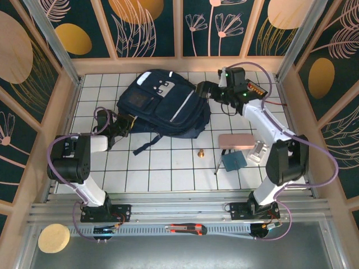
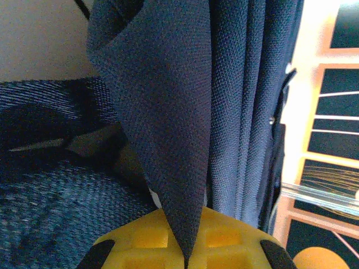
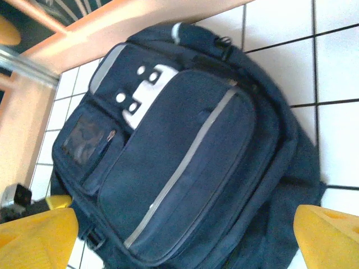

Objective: Pack the student bag

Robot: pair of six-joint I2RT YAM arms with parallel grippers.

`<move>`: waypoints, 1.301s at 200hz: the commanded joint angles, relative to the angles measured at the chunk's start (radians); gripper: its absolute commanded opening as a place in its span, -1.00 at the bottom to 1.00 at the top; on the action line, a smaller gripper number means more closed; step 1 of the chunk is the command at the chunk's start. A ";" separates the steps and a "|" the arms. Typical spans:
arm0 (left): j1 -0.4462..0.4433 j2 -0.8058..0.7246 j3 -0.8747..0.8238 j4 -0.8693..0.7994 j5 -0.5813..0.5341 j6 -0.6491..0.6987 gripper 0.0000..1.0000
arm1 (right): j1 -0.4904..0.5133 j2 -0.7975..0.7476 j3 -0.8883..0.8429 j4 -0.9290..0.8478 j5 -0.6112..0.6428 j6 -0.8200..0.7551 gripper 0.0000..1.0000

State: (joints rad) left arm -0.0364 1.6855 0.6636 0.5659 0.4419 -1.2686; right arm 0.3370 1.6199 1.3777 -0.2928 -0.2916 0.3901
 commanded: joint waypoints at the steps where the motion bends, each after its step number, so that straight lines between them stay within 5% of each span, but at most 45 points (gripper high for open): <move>1: -0.034 -0.055 0.007 0.090 0.007 -0.071 -1.00 | 0.031 -0.117 -0.106 0.069 0.022 -0.014 0.98; 52: -0.086 -0.115 0.013 0.081 -0.076 -0.182 -1.00 | 0.095 -0.160 -0.291 0.144 -0.104 0.112 0.76; 138: -0.131 -0.243 0.026 -0.023 -0.164 -0.259 -1.00 | 0.340 0.004 -0.307 0.249 -0.153 0.169 0.29; 226: -0.151 -0.252 0.065 -0.088 -0.146 -0.244 -1.00 | 0.434 0.213 -0.098 0.160 0.001 0.070 0.20; 260: -0.171 -0.259 0.080 -0.108 -0.153 -0.256 -1.00 | 0.482 0.273 0.001 0.044 0.152 0.050 0.15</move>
State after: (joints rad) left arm -0.1822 1.4754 0.6918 0.4454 0.2592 -1.4704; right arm 0.7769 1.8511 1.3014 -0.1574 -0.2829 0.4835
